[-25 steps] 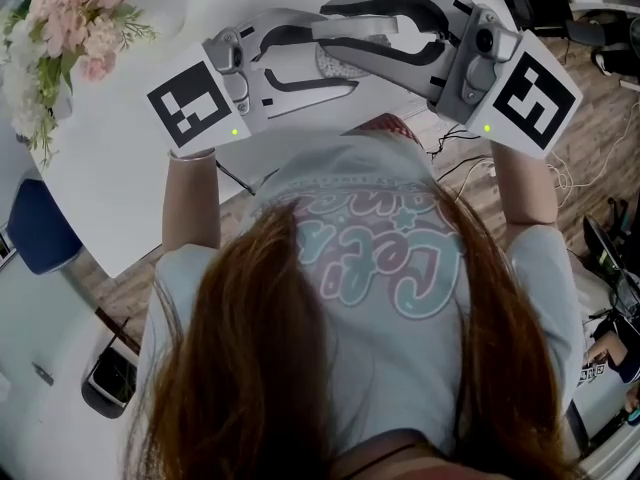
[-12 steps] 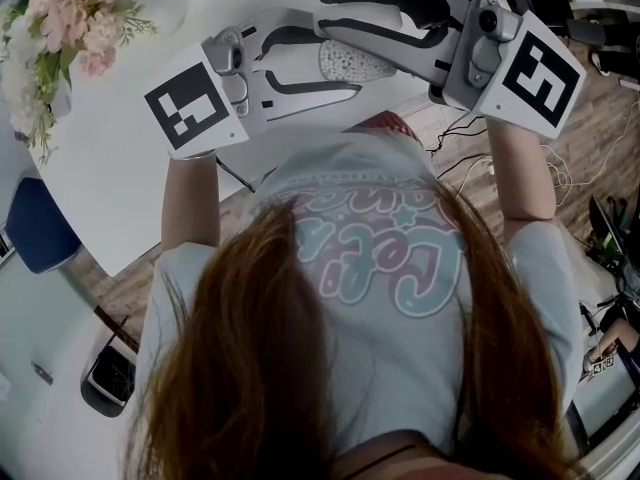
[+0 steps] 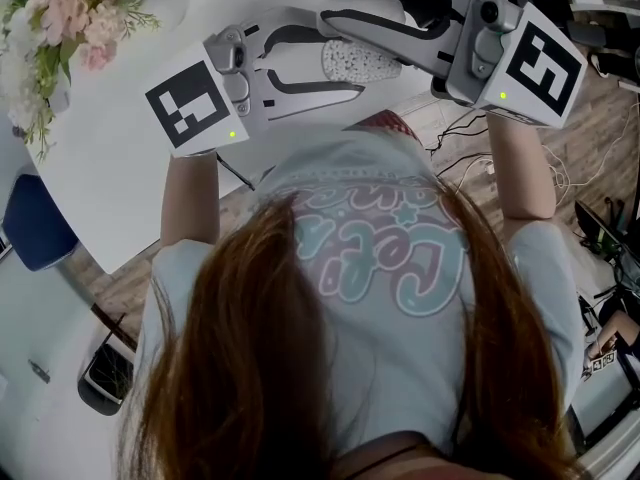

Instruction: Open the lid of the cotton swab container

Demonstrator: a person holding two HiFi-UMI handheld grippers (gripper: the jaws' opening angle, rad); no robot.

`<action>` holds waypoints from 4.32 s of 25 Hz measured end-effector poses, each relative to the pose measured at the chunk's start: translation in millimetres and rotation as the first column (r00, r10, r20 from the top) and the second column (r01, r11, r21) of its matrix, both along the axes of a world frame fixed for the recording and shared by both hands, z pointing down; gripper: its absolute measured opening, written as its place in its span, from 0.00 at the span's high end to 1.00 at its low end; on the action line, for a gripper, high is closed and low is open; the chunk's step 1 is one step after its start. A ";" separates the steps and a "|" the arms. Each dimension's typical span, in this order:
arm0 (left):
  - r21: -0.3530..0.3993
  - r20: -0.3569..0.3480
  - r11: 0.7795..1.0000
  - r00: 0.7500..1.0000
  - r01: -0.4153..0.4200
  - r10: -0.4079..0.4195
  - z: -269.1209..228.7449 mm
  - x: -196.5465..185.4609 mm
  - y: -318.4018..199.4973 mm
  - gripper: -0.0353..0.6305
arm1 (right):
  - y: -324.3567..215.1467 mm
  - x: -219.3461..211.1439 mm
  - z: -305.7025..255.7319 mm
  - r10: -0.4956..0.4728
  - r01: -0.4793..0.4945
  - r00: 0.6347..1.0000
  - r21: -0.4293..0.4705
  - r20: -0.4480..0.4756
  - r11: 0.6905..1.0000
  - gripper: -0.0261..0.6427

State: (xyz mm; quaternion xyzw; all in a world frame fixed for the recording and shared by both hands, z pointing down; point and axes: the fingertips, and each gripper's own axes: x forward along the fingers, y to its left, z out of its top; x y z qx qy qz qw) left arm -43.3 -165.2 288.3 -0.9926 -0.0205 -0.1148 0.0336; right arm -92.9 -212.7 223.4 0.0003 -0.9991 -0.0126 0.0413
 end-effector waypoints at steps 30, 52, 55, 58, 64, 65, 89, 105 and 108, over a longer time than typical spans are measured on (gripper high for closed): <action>-0.033 -0.016 0.997 0.997 0.073 -0.074 4.8 0.3 -14.2 0.67 | 3.0 49.2 -2.8 0.070 -0.070 0.996 0.002 0.048 0.998 0.57; -0.021 -0.033 0.999 0.999 0.035 -0.035 14.1 14.1 -28.5 0.66 | 6.2 62.5 76.7 -0.009 -0.002 0.995 -0.109 -0.101 0.994 0.58; -0.025 -0.037 0.999 0.999 0.035 -0.035 22.8 11.6 -32.2 0.67 | 5.5 58.6 85.0 -0.023 0.011 0.995 -0.120 -0.097 0.993 0.63; -0.022 -0.036 0.999 0.999 0.027 -0.028 31.1 9.9 -35.5 0.67 | 3.5 53.5 89.0 -0.033 0.025 0.997 -0.115 -0.073 0.993 0.64; 0.003 -0.001 0.999 0.999 0.035 -0.035 50.0 10.5 -45.7 0.66 | -6.9 51.3 105.6 -0.044 0.037 0.996 -0.093 -0.080 0.995 0.65; 0.004 0.004 0.999 0.999 0.035 -0.035 53.2 10.7 -47.0 0.67 | -8.1 51.0 108.7 -0.048 0.040 0.996 -0.095 -0.082 0.995 0.65; -0.028 0.132 0.996 0.988 0.083 -0.079 129.6 11.0 -72.0 0.66 | -32.1 48.4 181.9 -0.050 0.028 0.985 -0.137 -0.162 0.990 0.65; -0.056 0.257 0.993 0.963 0.103 -0.086 151.1 13.4 -79.8 0.66 | -39.7 49.3 201.3 -0.028 -0.011 0.976 -0.178 -0.216 0.984 0.65; -0.050 0.265 0.993 0.960 0.105 -0.088 152.2 14.1 -79.9 0.66 | -40.0 50.2 202.2 -0.030 -0.010 0.976 -0.185 -0.216 0.983 0.65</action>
